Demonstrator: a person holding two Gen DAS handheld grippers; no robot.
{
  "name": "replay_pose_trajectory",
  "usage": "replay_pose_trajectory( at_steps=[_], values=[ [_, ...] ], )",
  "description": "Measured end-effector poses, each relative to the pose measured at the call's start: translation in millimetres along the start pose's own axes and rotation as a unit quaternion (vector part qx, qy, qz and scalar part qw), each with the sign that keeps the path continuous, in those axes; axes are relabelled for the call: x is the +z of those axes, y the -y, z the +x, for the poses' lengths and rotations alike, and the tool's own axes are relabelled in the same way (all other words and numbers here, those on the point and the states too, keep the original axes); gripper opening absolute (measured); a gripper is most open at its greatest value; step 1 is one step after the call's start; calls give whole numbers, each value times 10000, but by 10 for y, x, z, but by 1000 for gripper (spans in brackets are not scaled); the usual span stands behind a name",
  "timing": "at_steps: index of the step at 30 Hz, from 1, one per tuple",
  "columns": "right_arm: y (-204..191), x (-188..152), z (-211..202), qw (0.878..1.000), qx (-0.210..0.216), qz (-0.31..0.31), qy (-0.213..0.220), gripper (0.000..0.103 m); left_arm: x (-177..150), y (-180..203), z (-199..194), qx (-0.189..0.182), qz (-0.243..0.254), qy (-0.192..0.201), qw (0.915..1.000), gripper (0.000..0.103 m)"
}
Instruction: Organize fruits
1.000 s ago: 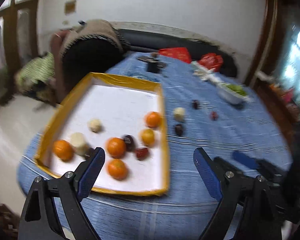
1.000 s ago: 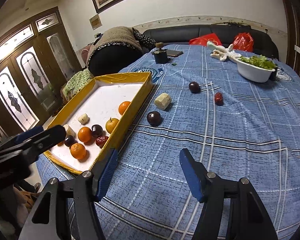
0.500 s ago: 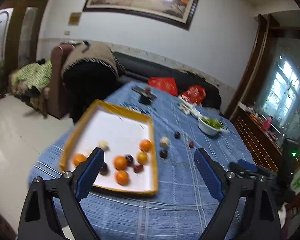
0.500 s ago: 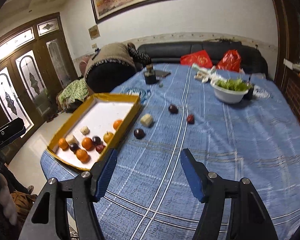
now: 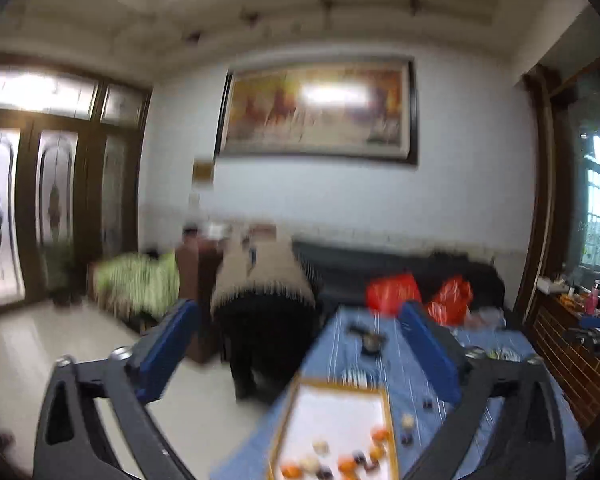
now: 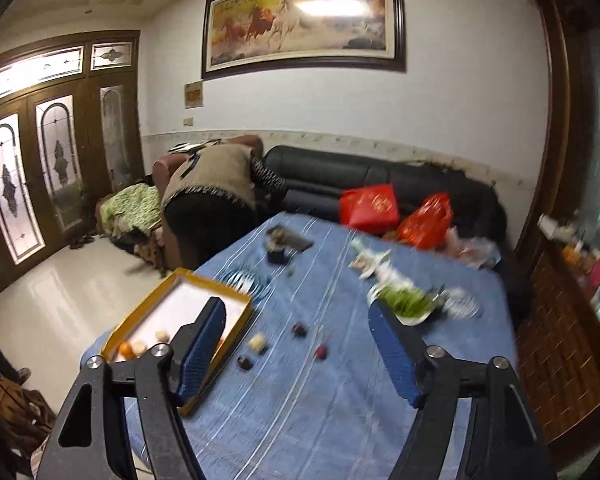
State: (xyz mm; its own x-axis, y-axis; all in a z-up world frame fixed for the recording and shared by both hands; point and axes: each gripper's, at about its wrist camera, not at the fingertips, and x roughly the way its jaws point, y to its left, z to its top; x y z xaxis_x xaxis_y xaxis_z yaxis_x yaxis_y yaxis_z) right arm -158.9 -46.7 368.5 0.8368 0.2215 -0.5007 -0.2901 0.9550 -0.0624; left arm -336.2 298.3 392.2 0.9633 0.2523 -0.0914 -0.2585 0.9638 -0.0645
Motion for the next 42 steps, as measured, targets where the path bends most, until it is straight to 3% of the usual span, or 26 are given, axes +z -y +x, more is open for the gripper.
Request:
replay_pose_trajectory(
  at_steps=[3,10,18,22,27,30,33,37,42],
  values=[
    [45,279,-101,9998,-220,18,27,84,133,-70,-71,-517,-195,-43,9985,103],
    [45,148,-10,9998,-175,20,-133,87,-12,282,101,-417,171,-29,9990,103],
    [221,-296,868,9976,93,377,-566,87,-638,541,827,-1040,-42,-870,9908,103],
    [314,-621,1360,9960,263,520,-672,87,-1005,632,1148,-881,-46,-1230,9885,103],
    [588,-1082,1880,9839,606,1350,-1005,84,-1368,875,1355,-640,261,-1302,9891,103],
    [690,-1264,2153,9783,682,1603,-1124,78,-1524,996,1524,-867,185,-1590,9833,103],
    [733,-1393,2545,9712,769,1806,-1355,65,-1714,1103,1639,-930,165,-1808,9790,103],
    [668,-1545,2967,9632,958,1918,-1620,61,-1948,1217,1847,-1015,154,-2184,9705,103],
    [637,-1623,3091,9689,804,1706,-1605,61,-2200,1433,2075,-1050,48,-2533,9617,103]
  ],
)
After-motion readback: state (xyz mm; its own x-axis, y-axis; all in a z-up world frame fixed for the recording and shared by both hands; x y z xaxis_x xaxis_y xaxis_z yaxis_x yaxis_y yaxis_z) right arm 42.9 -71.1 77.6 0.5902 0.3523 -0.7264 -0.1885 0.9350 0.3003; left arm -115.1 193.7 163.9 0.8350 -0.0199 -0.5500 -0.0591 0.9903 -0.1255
